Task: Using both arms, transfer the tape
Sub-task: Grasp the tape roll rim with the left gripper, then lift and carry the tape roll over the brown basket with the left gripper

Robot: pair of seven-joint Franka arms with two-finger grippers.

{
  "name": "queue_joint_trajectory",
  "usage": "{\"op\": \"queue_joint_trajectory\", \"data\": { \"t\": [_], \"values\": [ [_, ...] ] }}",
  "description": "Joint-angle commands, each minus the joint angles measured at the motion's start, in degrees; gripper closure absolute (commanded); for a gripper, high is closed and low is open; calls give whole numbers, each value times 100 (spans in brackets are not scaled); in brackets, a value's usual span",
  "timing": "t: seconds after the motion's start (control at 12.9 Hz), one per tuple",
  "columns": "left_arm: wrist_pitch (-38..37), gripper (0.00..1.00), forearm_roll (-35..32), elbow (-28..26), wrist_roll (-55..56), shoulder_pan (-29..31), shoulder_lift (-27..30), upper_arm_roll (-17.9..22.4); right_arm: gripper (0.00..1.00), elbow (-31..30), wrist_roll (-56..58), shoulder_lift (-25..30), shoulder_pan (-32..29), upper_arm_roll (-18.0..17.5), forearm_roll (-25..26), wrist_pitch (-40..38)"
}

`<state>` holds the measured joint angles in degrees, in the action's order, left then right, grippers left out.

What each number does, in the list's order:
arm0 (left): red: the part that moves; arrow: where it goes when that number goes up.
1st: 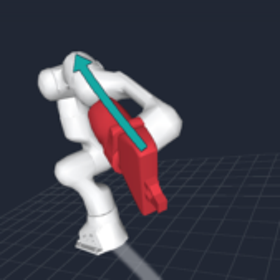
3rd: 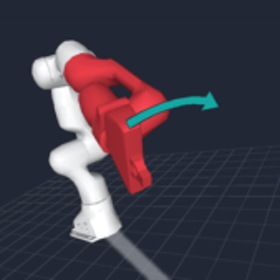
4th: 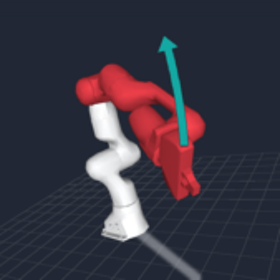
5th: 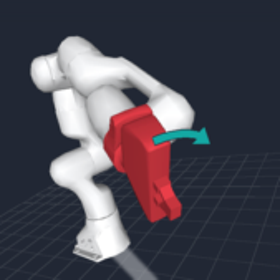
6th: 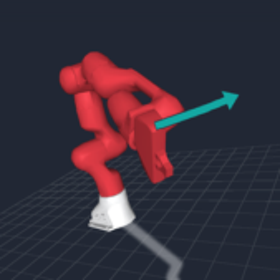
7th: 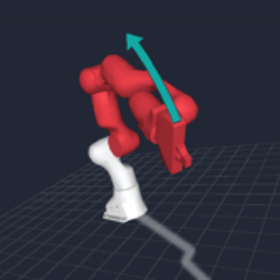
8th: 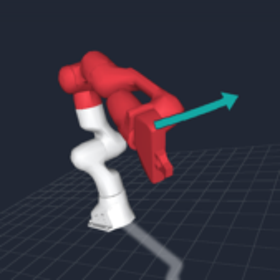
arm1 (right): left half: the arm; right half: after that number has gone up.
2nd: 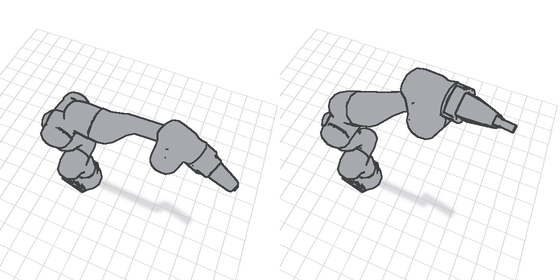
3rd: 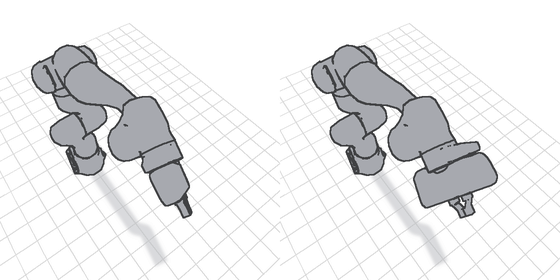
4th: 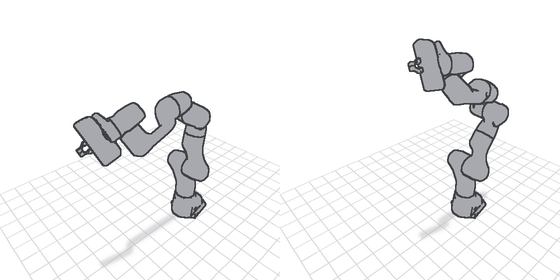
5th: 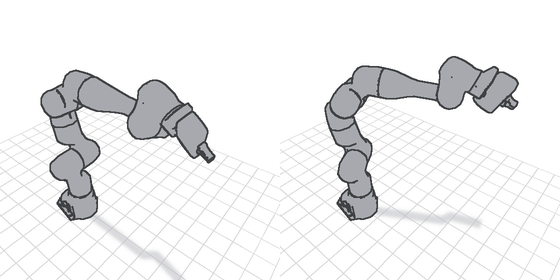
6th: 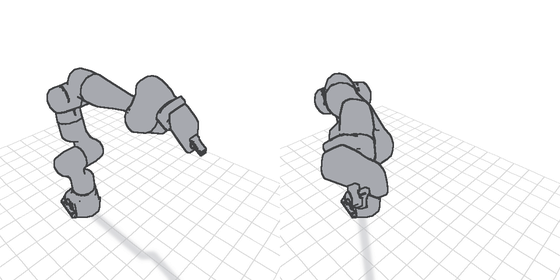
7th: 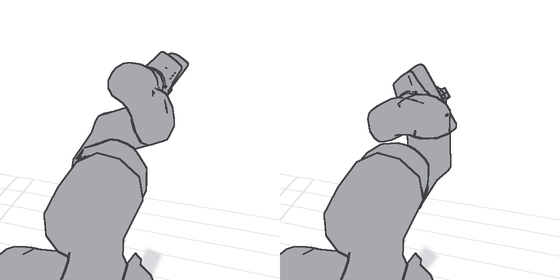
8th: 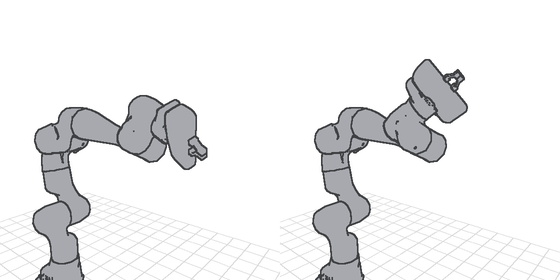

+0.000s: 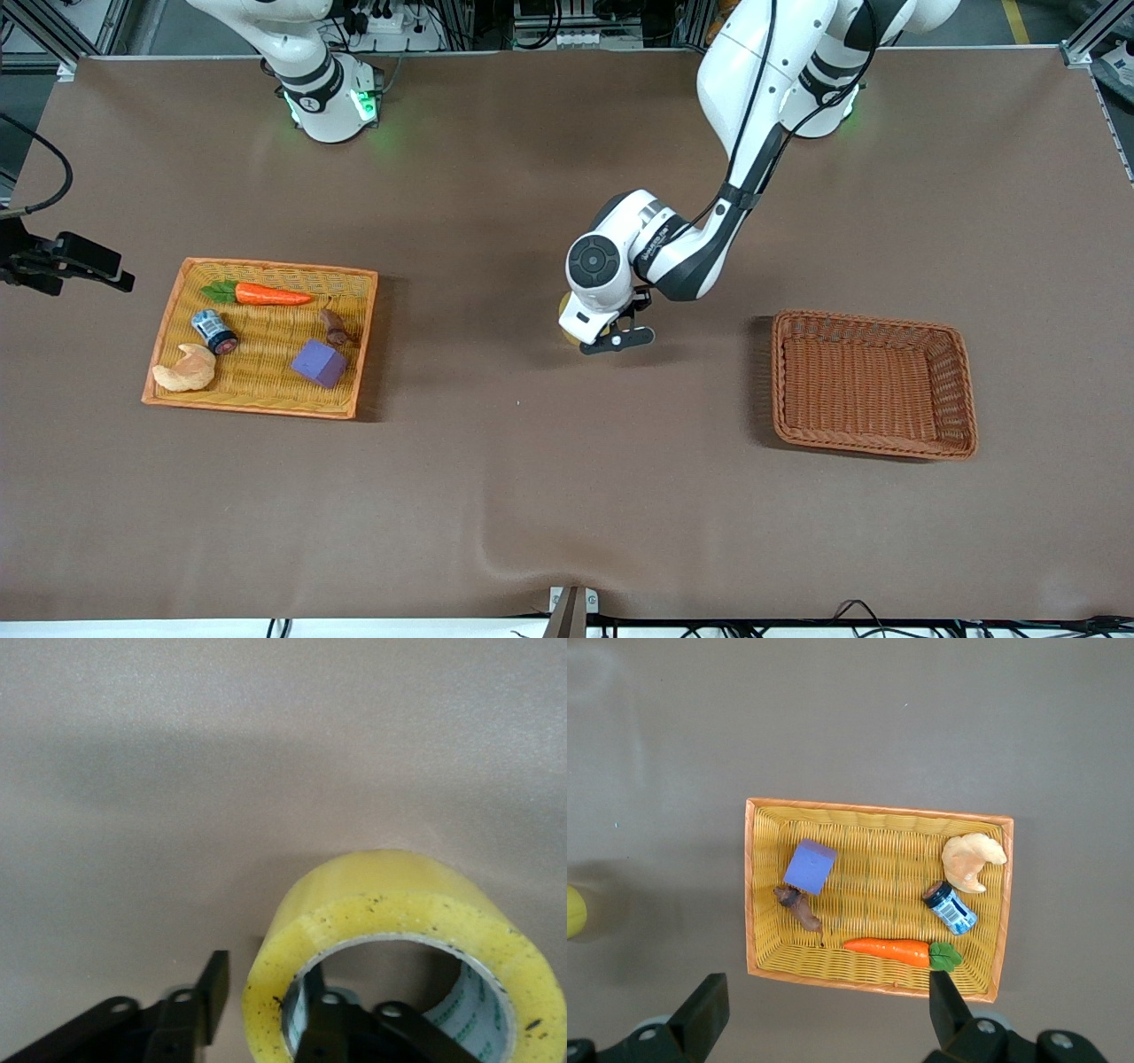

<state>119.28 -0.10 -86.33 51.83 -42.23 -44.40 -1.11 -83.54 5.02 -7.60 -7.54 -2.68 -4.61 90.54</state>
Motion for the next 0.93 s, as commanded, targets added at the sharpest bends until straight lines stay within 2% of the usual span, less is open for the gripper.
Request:
{"op": "queue_joint_trajectory", "data": {
  "t": [0.0,0.08,0.15,0.23,0.39,0.54,0.62,0.77,0.85],
  "values": [
    [-19,100,-139,99,213,-4,-17,23,0,-66,-36,136,-11,-67,354,-88],
    [-19,100,-139,108,213,5,18,23,0,-75,25,162,268,212,626,-97],
    [-19,100,-139,117,309,13,80,23,0,-75,-27,241,758,693,681,-124],
    [-53,100,-139,125,353,40,124,32,0,-75,-105,267,1024,977,629,-341],
    [-159,100,-148,117,354,275,448,32,0,-83,-98,285,940,1023,244,-327],
    [-954,100,-157,108,345,600,887,41,0,-214,-10,329,895,1024,215,-238],
    [-1272,100,-166,108,328,907,1124,41,0,-363,-10,408,886,1024,224,-169],
    [-1407,100,-166,99,449,1566,1494,24,0,-959,-1,740,833,1006,215,339],
    [-1573,100,-166,90,677,1839,1565,23,0,-1014,-10,768,860,1006,215,333]
  ]
}}
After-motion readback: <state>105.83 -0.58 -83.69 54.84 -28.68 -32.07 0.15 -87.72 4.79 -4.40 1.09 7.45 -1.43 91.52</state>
